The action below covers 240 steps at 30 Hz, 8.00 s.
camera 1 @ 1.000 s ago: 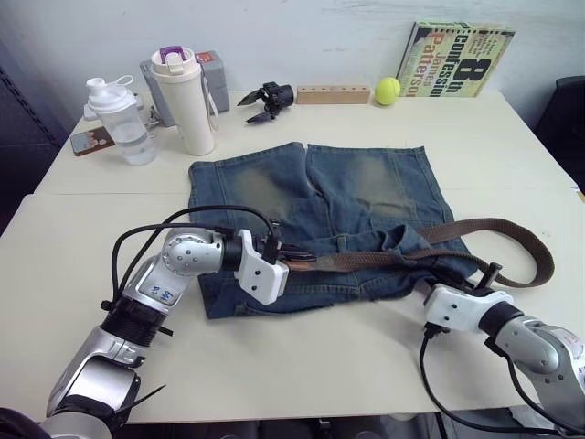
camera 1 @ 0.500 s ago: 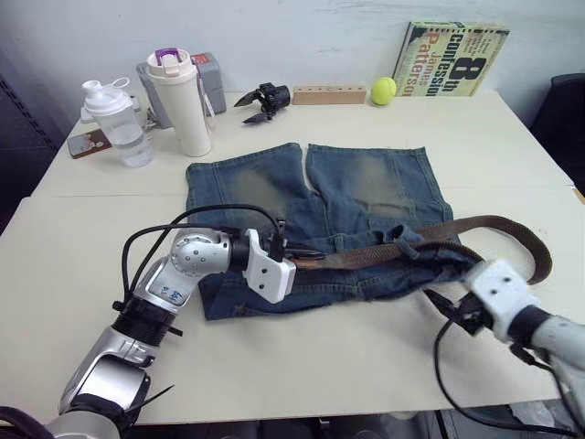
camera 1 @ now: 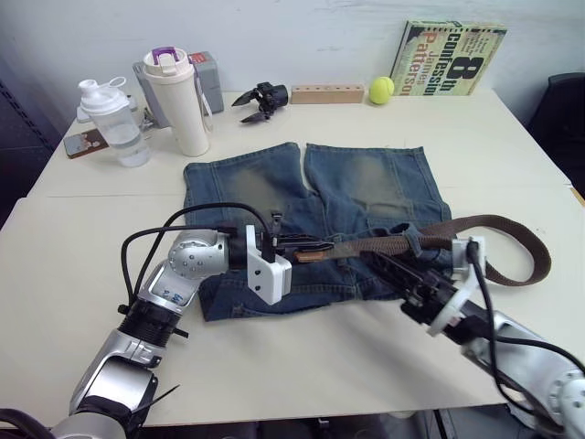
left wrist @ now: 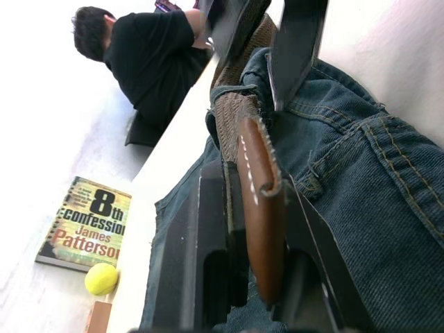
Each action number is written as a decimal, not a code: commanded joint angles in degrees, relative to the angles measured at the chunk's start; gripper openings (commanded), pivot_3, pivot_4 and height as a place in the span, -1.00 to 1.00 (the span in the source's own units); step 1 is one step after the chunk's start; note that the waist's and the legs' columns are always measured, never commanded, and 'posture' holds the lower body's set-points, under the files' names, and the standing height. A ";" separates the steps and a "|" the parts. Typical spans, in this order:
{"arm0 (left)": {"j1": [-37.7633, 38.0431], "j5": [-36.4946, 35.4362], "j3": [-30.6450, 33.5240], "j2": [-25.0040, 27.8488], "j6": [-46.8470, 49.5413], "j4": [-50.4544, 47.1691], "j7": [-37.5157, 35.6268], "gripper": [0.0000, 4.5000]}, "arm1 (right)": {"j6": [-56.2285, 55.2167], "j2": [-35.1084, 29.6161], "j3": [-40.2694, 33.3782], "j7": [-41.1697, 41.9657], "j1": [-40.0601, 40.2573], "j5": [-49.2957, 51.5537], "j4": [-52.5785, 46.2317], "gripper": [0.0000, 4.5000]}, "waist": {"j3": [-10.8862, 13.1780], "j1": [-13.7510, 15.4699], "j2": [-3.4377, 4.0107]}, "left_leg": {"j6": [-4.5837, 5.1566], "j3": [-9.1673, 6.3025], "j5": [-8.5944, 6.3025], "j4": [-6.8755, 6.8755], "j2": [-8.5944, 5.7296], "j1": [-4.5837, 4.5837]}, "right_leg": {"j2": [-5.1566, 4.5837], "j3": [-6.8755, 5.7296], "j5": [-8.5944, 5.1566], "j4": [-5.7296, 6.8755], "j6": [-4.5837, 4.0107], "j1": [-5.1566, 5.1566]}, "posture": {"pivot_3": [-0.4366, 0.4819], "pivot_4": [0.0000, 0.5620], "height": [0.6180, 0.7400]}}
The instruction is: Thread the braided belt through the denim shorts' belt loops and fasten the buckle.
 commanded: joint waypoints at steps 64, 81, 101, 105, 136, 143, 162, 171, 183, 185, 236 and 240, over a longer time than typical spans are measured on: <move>11.02 -33.13 12.69 9.00 64.03 -24.50 -7.99 0.49 | -6.77 2.86 -6.71 5.18 -6.25 -8.31 11.28 -1.00 | 0.12 -0.52 0.21 | -0.03 0.06 0.03 -0.35 0.08 0.20 | -0.03 -0.03 -0.40 -0.01 -0.77 -0.09 | -0.05 -0.47 -0.36; 10.82 -30.65 12.43 8.34 62.04 -22.80 -7.95 0.49 | -3.08 4.22 -0.82 6.21 -6.90 -9.08 7.42 -1.00 | 0.13 -0.76 0.22 | -0.05 0.07 0.02 -0.45 0.17 0.20 | 0.04 -0.03 -0.38 -0.02 -0.73 -0.18 | -0.05 -0.47 -0.36; 10.92 -29.62 12.49 7.98 61.84 -23.07 -8.01 0.49 | -1.20 1.51 -3.56 9.82 -6.92 -2.51 14.92 -1.00 | 0.14 -0.71 0.23 | -0.07 0.10 0.01 -0.48 0.18 0.15 | 0.04 -0.02 -0.39 -0.09 -0.74 -0.22 | -0.05 -0.47 -0.36; 10.91 -29.54 12.35 7.99 61.95 -23.35 -8.00 0.49 | 0.62 1.37 -3.68 11.29 -4.99 -0.51 15.75 -1.00 | 0.14 -0.64 0.23 | -0.07 0.08 0.01 -0.48 0.18 0.13 | 0.04 -0.02 -0.39 -0.10 -0.72 -0.22 | -0.05 -0.47 -0.36; 9.81 -28.68 12.01 7.82 62.27 -22.50 -8.26 0.49 | 8.65 1.21 4.76 15.58 -10.28 -13.47 16.21 -1.00 | 0.17 -0.90 0.26 | -0.07 0.11 0.01 -0.68 0.25 0.11 | 0.09 0.01 -0.38 -0.19 -0.71 -0.31 | -0.05 -0.47 -0.36; 9.51 -28.50 11.95 7.63 61.92 -22.12 -8.45 0.49 | 9.49 2.88 6.77 14.02 -11.82 -14.16 15.39 -1.00 | 0.17 -0.96 0.26 | -0.07 0.12 0.01 -0.70 0.25 0.13 | 0.10 0.01 -0.38 -0.19 -0.70 -0.31 | -0.05 -0.47 -0.36; 5.07 -29.12 16.23 9.33 62.41 -19.88 -7.44 0.49 | 17.34 2.27 16.39 16.43 -14.83 -21.29 14.81 -1.00 | 0.18 -0.87 0.24 | -0.08 0.14 0.01 -0.83 0.24 0.13 | 0.07 0.01 -0.36 -0.27 -0.69 -0.32 | -0.05 -0.47 -0.36; 11.09 -24.48 20.75 18.58 37.47 -17.12 -22.14 0.49 | 15.15 5.19 11.34 13.64 -14.35 -15.82 21.37 -1.00 | 0.15 -0.95 0.19 | -0.09 0.18 0.02 -0.94 0.26 0.31 | 0.08 0.02 -0.44 -0.35 -0.90 -0.23 | -0.05 -0.47 -0.36; 16.86 -18.71 22.22 10.66 -21.85 -1.90 -24.87 0.49 | 13.93 7.72 9.82 9.06 -16.40 -10.76 24.48 -1.00 | 0.07 -0.95 0.06 | -0.09 0.22 0.02 -1.05 0.37 0.32 | 0.03 0.00 -0.64 -0.87 -1.72 -0.05 | -0.05 -0.47 -0.36; 14.96 -15.52 21.71 8.53 -28.94 2.46 -22.84 0.49 | 13.91 8.01 9.97 8.52 -16.79 -10.62 24.14 -1.00 | 0.06 -0.89 0.04 | -0.08 0.35 0.03 -1.21 0.49 0.34 | 0.01 -0.02 -0.34 -1.19 -1.44 0.02 | -0.05 -0.47 -0.36; 10.34 7.74 7.42 13.69 -29.71 6.67 10.68 -1.00 | -14.16 -49.08 18.78 43.64 4.22 -93.86 -11.24 0.96 | 0.19 -0.56 0.26 | -0.14 0.41 0.23 -1.95 0.49 0.42 | 0.01 -0.13 0.46 -2.08 -0.40 0.11 | -0.05 -0.47 -0.36; 9.76 8.37 6.55 13.33 -29.55 6.95 11.72 -1.00 | -24.71 -48.43 25.29 39.73 3.58 -118.22 -0.31 0.96 | 0.15 -0.64 0.20 | -0.14 0.61 0.24 -2.00 0.44 0.42 | -0.09 -0.02 0.55 -2.28 -0.23 0.09 | -0.05 -0.47 -0.36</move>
